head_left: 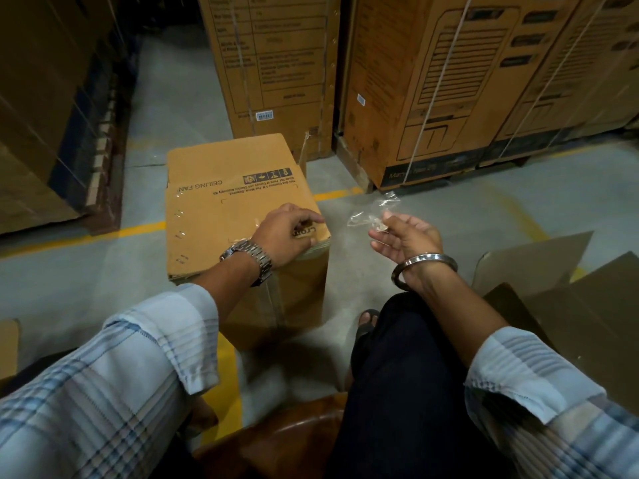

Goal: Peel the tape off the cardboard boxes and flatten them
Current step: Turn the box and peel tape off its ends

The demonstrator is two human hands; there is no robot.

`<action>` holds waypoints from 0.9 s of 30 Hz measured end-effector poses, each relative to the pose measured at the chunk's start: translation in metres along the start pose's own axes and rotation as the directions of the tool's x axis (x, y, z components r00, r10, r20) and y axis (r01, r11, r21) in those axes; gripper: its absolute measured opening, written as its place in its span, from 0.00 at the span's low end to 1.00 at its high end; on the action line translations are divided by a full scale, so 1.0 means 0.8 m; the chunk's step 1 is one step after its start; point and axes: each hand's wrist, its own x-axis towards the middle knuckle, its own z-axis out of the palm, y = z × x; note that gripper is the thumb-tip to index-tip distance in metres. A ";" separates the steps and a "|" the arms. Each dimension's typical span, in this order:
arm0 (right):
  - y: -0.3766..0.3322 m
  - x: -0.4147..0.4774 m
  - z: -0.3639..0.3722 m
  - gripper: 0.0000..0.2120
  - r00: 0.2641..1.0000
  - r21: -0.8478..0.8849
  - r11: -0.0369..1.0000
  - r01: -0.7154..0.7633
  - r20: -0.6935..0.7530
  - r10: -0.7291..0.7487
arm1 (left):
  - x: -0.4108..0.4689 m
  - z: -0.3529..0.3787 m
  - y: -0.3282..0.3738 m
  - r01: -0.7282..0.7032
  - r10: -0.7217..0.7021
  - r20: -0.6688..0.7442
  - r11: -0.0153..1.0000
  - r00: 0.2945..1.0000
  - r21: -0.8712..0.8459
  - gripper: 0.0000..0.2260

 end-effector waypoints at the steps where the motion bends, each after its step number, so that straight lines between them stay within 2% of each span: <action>1: 0.000 -0.005 0.006 0.10 1.000 -0.001 1.000 -0.010 0.021 0.010 | -0.004 0.002 0.005 -0.007 0.006 -0.021 0.999 1.000 -0.041 0.16; 3: 0.003 -0.013 0.021 0.16 0.997 -0.004 0.999 -0.043 0.058 0.043 | -0.014 0.003 0.015 -0.032 0.025 -0.034 0.972 0.999 -0.232 0.16; 4: 0.006 -0.017 0.029 0.16 0.995 -0.020 0.998 -0.054 0.080 0.056 | -0.020 0.003 0.019 -0.045 0.038 -0.028 0.940 0.999 -0.339 0.15; 6: 0.011 -0.026 0.045 0.11 0.989 -0.087 0.995 -0.048 0.134 0.060 | -0.033 0.000 0.024 -0.065 0.051 -0.041 0.877 0.998 -0.476 0.12; 9: 0.017 -0.041 0.069 0.07 0.980 -0.141 0.989 -0.043 0.184 0.069 | -0.052 -0.014 0.023 -0.055 0.000 -0.093 0.804 0.996 -0.592 0.06; 13: 0.017 -0.054 0.098 0.07 0.977 -0.238 0.971 -0.014 0.204 0.064 | -0.077 -0.043 0.012 0.045 -0.088 -0.016 0.648 0.996 -0.761 0.15; 15: 0.018 -0.058 0.109 0.06 0.979 -0.319 0.947 0.034 0.203 0.033 | -0.090 -0.057 0.004 0.112 -0.081 0.081 0.543 0.993 -0.832 0.18; 17: 0.021 -0.063 0.121 0.07 0.977 -0.419 0.901 0.108 0.214 -0.018 | -0.102 -0.067 -0.005 0.140 -0.057 0.129 0.490 0.990 -0.860 0.19; 19: 0.025 -0.069 0.133 0.07 0.963 -0.505 0.842 0.190 0.262 -0.060 | -0.109 -0.073 -0.010 0.122 -0.106 0.079 0.511 0.991 -0.851 0.17; 22: 0.030 -0.078 0.149 0.04 0.924 -0.598 0.738 0.313 0.370 -0.092 | -0.114 -0.078 -0.013 0.097 -0.218 -0.044 0.595 0.975 -0.798 0.12; 25: 0.030 -0.086 0.161 0.06 0.867 -0.618 0.676 0.400 0.495 -0.060 | -0.116 -0.080 -0.018 0.115 -0.251 -0.065 0.640 0.966 -0.760 0.15; 27: 0.029 -0.086 0.165 0.07 0.831 -0.635 0.625 0.454 0.554 -0.041 | -0.116 -0.080 -0.020 0.130 -0.273 -0.068 0.644 0.960 -0.754 0.13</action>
